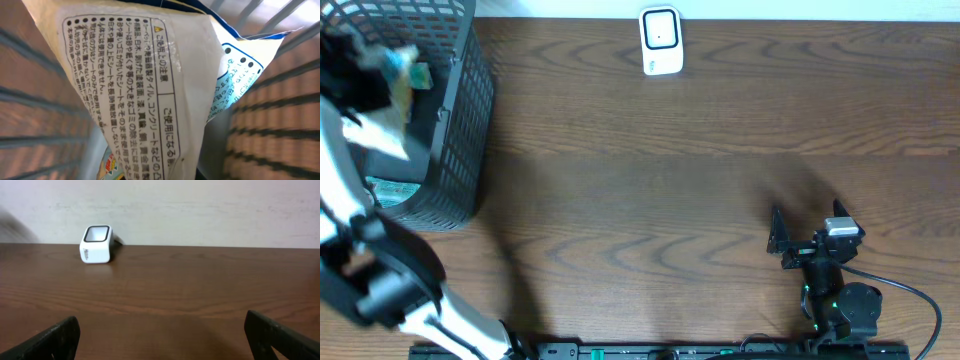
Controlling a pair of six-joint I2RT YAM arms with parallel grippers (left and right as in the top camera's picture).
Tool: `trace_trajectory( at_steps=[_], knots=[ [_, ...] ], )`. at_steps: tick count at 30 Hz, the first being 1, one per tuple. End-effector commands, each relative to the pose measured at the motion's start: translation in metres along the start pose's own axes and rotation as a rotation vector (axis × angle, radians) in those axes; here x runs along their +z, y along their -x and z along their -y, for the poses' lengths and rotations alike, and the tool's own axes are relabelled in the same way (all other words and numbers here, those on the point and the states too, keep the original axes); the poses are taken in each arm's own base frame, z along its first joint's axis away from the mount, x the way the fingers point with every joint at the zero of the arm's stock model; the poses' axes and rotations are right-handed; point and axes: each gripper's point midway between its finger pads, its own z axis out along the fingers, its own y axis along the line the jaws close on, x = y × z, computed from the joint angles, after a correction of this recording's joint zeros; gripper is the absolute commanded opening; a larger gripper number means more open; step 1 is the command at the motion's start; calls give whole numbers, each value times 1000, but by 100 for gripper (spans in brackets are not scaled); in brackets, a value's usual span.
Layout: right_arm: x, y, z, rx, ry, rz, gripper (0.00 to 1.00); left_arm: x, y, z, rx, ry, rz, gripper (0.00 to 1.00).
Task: Scan the item barcode
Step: 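Grasp the white snack bag with the left gripper and lift it, then carry the snack bag with the left gripper to the white scanner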
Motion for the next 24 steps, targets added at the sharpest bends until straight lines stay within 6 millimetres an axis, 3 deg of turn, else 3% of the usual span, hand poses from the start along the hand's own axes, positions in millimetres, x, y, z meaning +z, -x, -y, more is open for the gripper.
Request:
trace_trajectory(
  at_steps=[1, 7, 11, 13, 15, 24],
  knots=[
    [0, 0, -2, -12, 10, 0, 99, -73, 50, 31, -29, -64, 212, 7],
    [0, 0, -2, -12, 10, 0, 99, -156, 80, 51, -51, -47, 405, 7],
    [0, 0, -2, -12, 10, 0, 99, -188, 84, 64, -315, -113, 455, 7],
    [0, 0, -2, -12, 10, 0, 99, -195, 84, 71, -525, -176, 449, 7],
    [0, 0, -2, -12, 10, 0, 99, -197, 84, 94, -618, -290, 411, 7],
    [0, 0, -2, -12, 10, 0, 99, -187, 75, 228, -435, -607, 243, 8]
  ],
)
